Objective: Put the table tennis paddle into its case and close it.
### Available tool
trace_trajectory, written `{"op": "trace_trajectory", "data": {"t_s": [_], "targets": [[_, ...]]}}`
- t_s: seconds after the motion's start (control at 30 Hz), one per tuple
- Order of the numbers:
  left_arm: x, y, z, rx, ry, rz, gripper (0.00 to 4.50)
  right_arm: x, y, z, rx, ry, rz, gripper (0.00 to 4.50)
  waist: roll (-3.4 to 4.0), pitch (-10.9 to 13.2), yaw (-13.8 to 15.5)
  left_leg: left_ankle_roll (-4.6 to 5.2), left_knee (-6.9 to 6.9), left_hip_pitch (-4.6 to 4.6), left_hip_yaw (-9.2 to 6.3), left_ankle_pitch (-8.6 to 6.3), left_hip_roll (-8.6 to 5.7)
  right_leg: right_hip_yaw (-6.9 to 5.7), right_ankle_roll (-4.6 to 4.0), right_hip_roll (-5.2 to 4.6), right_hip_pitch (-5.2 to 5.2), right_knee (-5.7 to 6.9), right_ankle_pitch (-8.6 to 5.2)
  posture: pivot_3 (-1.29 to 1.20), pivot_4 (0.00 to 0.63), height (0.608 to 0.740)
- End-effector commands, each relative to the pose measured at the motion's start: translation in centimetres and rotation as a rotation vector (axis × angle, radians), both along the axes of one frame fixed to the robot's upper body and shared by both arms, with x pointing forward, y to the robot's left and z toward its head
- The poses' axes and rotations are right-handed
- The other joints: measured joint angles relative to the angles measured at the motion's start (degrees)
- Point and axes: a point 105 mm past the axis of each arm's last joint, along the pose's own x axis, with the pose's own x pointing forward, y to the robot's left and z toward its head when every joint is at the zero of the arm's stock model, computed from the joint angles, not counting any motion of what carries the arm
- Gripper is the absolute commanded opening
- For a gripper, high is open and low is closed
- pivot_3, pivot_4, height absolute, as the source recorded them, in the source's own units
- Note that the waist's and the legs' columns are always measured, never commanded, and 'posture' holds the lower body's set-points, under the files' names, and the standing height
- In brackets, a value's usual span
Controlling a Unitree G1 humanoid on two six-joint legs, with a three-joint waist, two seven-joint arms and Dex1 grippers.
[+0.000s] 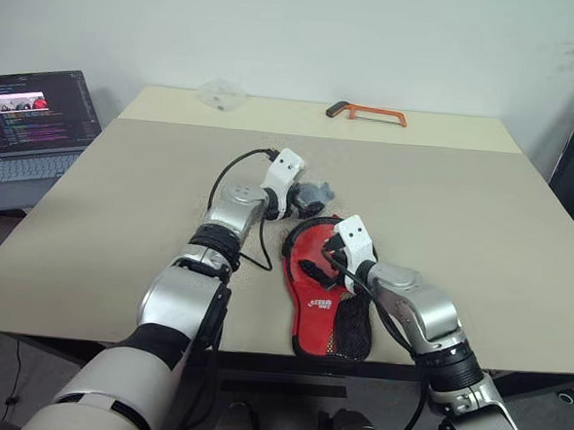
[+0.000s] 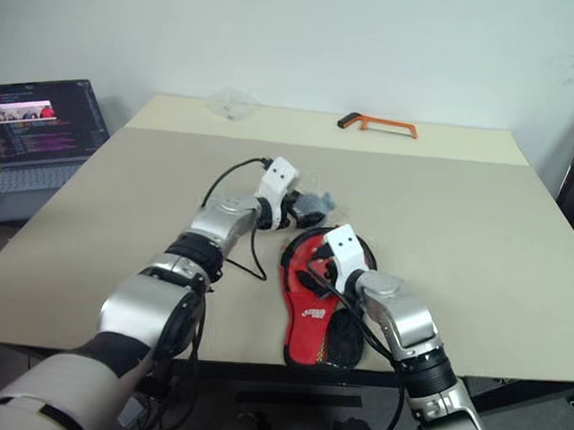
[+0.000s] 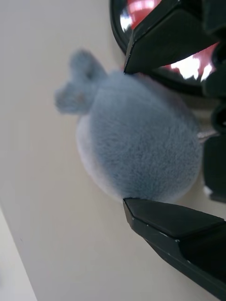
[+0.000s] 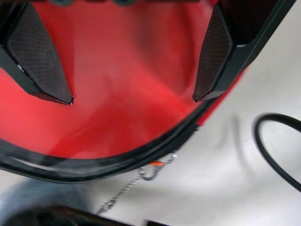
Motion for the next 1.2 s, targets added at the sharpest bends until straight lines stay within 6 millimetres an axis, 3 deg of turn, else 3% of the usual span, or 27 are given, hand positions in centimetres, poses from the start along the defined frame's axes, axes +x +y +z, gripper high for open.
{"op": "trace_trajectory", "data": {"t_s": [0.03, 0.17, 0.27, 0.53, 0.67, 1.2], "targets": [[0.3, -1.9, 1.8, -0.005, -0.062, -0.018, 4.50, -0.3, 0.4, 0.4, 0.004, -0.016, 0.008, 4.47, 0.00, 0.0, 0.0, 0.00, 0.00, 0.00, 0.00, 0.00, 0.00, 0.00, 0.00, 0.00, 0.00, 0.00, 0.00, 0.00, 0.150, 0.740], [0.2, -3.2, 1.4, 0.006, -0.057, -0.013, 4.50, 0.0, 0.1, -0.2, -0.032, 0.005, -0.024, 4.47, -0.01, 0.0, 0.1, 0.00, 0.00, 0.00, 0.00, 0.00, -0.01, 0.00, 0.01, 0.00, 0.01, 0.00, -0.01, 0.00, 0.150, 0.740], [0.4, -3.5, 1.4, 0.040, -0.082, 0.026, 3.92, 0.7, -0.9, -1.3, -0.084, 0.056, -0.109, 4.50, -0.01, 0.0, 0.1, 0.00, 0.00, 0.03, 0.00, 0.00, -0.01, 0.00, 0.01, 0.00, 0.03, 0.00, -0.01, 0.00, 0.150, 0.740], [1.6, -3.6, 3.9, 0.197, -0.281, 0.166, 1.16, 0.9, -1.4, -2.3, -0.122, 0.113, -0.161, 4.50, -0.05, 0.0, 0.1, -0.01, 0.01, 0.22, -0.01, 0.00, -0.03, 0.00, 0.04, -0.01, 0.23, 0.00, -0.01, 0.00, 0.150, 0.740], [1.9, -4.1, 6.0, 0.255, -0.394, 0.227, 0.12, 0.0, -0.8, -2.5, -0.127, 0.128, -0.128, 4.50, -0.05, 0.0, 0.3, -0.01, 0.01, 0.23, -0.01, 0.00, -0.03, 0.00, 0.04, -0.01, 0.24, 0.00, -0.01, 0.00, 0.150, 0.740], [1.4, -6.7, 8.5, 0.467, -0.659, 0.268, 0.02, -3.1, 0.4, -3.0, -0.157, 0.170, -0.062, 4.50, -0.06, 0.0, 0.7, -0.03, -0.01, 0.23, 0.01, -0.01, -0.04, 0.01, 0.06, -0.01, 0.22, -0.03, -0.02, 0.00, 0.150, 0.740]]}}
